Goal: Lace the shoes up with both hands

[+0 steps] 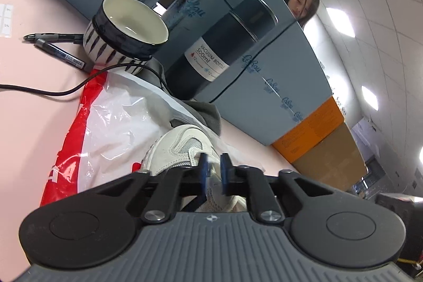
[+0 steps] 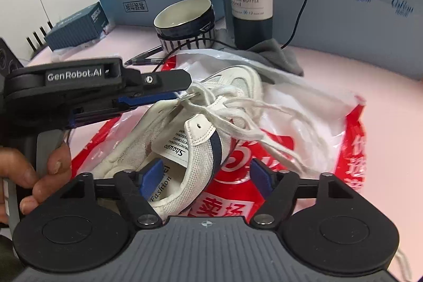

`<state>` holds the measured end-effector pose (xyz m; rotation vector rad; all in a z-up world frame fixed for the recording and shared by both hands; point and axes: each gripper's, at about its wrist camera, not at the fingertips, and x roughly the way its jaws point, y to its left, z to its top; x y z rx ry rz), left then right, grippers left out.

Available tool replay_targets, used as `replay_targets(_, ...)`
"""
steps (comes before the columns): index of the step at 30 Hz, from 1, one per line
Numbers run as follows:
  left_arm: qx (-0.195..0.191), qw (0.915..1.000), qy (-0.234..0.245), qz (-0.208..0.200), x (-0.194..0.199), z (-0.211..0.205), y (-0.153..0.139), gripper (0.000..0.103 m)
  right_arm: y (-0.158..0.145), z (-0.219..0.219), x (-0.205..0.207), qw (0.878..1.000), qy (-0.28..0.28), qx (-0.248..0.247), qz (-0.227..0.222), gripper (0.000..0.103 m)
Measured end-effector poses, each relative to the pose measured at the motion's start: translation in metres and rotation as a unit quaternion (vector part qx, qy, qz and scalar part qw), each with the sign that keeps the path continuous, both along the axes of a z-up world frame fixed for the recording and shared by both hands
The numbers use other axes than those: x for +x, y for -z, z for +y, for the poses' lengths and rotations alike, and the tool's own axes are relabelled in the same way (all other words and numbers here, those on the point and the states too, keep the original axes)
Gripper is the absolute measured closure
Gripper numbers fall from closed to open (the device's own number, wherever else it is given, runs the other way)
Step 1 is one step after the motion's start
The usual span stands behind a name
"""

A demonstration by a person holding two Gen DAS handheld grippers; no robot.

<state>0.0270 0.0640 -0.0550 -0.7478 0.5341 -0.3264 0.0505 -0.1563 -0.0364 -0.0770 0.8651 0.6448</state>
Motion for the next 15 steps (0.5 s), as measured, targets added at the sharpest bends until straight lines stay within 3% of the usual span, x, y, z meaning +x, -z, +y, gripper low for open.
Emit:
replay_targets(6, -0.031, 0.9994, -0.011, 0.009, -0.001, 0.012, 0.002, 0.101, 0.018, 0.001, 0.015, 0.999, 0.018, 0.020, 0.047, 0.003)
replay_targets(13, -0.041, 0.9979, -0.049, -0.016, -0.007, 0.040, -0.013, 0.102, 0.023, 0.000, 0.015, 0.997, 0.041, 0.017, 0.057, 0.000)
replay_targets(15, -0.038, 0.9985, -0.034, -0.016, -0.006, 0.044, -0.014, 0.098, 0.023, -0.001, 0.015, 0.997, 0.045, 0.020, 0.055, 0.000)
